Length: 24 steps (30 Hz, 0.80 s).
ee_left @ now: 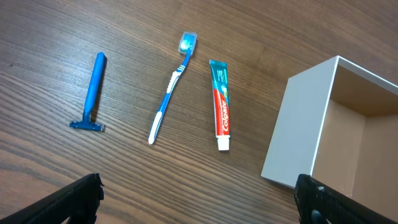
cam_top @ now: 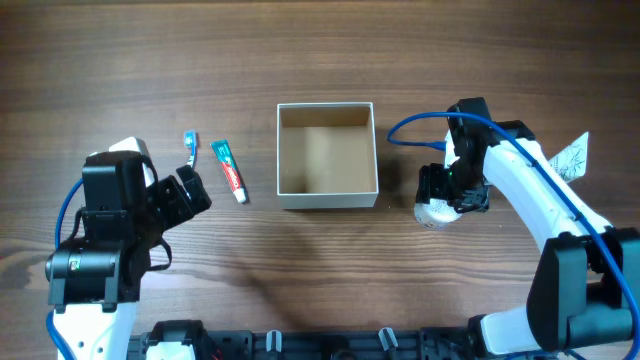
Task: Pack container
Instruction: 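Reach the right gripper down and grasp the white cotton-swab tub, then lift the tub and carry it over the box with the right gripper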
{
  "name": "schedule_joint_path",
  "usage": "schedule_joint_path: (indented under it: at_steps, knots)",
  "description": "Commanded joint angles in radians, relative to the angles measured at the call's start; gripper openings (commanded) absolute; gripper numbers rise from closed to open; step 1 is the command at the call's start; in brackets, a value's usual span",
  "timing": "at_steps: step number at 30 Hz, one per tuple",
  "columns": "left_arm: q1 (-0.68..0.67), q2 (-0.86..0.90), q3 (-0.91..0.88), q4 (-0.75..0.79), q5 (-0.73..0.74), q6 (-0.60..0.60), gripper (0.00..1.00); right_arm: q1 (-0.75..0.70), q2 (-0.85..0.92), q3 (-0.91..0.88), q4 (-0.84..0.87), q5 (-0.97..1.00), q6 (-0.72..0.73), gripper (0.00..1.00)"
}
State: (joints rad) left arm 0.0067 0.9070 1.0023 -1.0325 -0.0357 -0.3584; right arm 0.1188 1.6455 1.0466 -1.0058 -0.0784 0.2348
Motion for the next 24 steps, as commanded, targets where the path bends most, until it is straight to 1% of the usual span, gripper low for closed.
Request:
schedule_joint_path:
  at_steps: [1,4,5,6,7,8,13,15,19,21,24]
  knots:
    - [-0.005,-0.002,0.020,0.003,0.009,-0.017,1.00,0.002,0.014,-0.008,-0.011,-0.011,0.004,0.62]
    - [-0.005,-0.002,0.020,0.003,0.010,-0.017,1.00,0.002,0.014,-0.008,-0.013,-0.011,0.004,0.54]
    - [-0.005,-0.002,0.020,0.003,0.009,-0.017,1.00,0.002,0.013,-0.008,-0.013,-0.011,0.004,0.43]
    - [-0.005,-0.002,0.020,0.003,0.009,-0.017,1.00,0.002,0.013,-0.008,-0.013,-0.011,0.005,0.26]
    - [-0.005,-0.002,0.020,0.003,0.010,-0.017,1.00,0.002,0.013,-0.008,-0.013,-0.011,0.006,0.06]
    - [-0.005,-0.002,0.020,0.003,0.009,-0.017,1.00,0.002,0.012,-0.006,-0.014,-0.011,0.009,0.04]
    - [-0.005,-0.002,0.020,0.003,0.009,-0.016,1.00,0.034,-0.042,0.063,-0.085,0.021,0.011,0.04]
    - [-0.005,-0.002,0.020,0.003,0.009,-0.017,1.00,0.103,-0.113,0.147,-0.140,0.048,0.012,0.04]
    - [-0.005,-0.002,0.020,0.003,0.009,-0.017,1.00,0.225,-0.203,0.317,-0.220,0.136,0.097,0.04]
    - [-0.005,-0.002,0.020,0.003,0.010,-0.017,1.00,0.282,-0.223,0.413,-0.244,0.175,0.112,0.04]
    - [-0.005,-0.002,0.020,-0.001,0.010,-0.017,1.00,0.349,-0.208,0.561,-0.252,0.175,0.130,0.04]
